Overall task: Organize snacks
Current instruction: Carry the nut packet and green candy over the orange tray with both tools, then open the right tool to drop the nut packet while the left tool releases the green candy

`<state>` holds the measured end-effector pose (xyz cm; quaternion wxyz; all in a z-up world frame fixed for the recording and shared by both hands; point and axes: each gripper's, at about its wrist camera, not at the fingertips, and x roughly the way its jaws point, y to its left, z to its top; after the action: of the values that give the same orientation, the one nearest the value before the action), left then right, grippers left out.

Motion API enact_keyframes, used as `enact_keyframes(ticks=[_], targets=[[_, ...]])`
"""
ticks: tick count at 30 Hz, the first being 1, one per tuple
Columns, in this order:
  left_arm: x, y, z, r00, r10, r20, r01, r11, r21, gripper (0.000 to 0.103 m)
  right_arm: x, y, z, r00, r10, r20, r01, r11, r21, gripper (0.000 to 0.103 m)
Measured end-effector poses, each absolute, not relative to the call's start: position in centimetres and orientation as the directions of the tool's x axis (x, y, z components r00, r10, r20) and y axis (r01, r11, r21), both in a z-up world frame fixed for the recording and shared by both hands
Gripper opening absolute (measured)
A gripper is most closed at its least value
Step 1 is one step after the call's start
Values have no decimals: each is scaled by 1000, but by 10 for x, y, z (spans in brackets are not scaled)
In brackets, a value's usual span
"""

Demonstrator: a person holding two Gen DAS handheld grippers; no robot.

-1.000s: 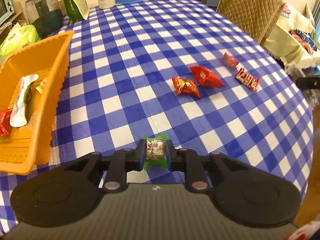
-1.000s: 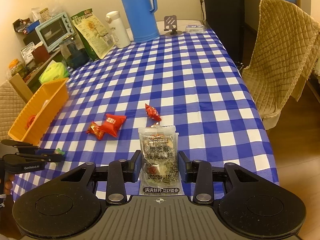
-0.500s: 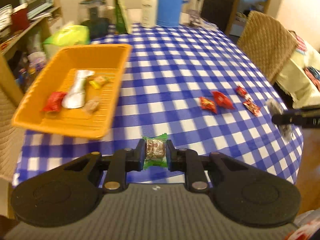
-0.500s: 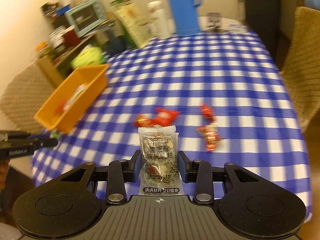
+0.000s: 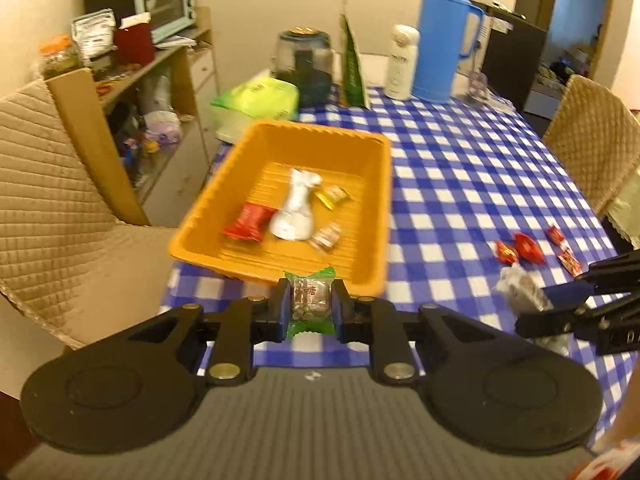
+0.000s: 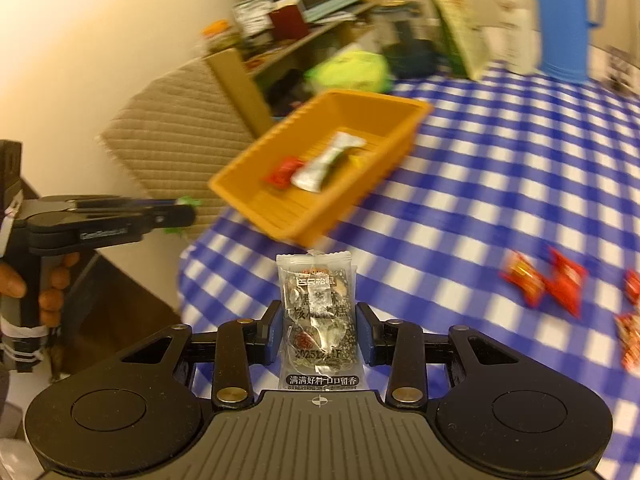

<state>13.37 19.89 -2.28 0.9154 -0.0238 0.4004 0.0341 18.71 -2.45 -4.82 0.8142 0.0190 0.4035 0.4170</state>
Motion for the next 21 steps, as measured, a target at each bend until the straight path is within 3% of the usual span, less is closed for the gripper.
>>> enact_keyframes(ticks=[21], targets=[[214, 259, -29, 682, 37, -730, -67, 998, -12, 19, 275, 101, -40, 368, 684, -630, -661, 669, 339, 38]])
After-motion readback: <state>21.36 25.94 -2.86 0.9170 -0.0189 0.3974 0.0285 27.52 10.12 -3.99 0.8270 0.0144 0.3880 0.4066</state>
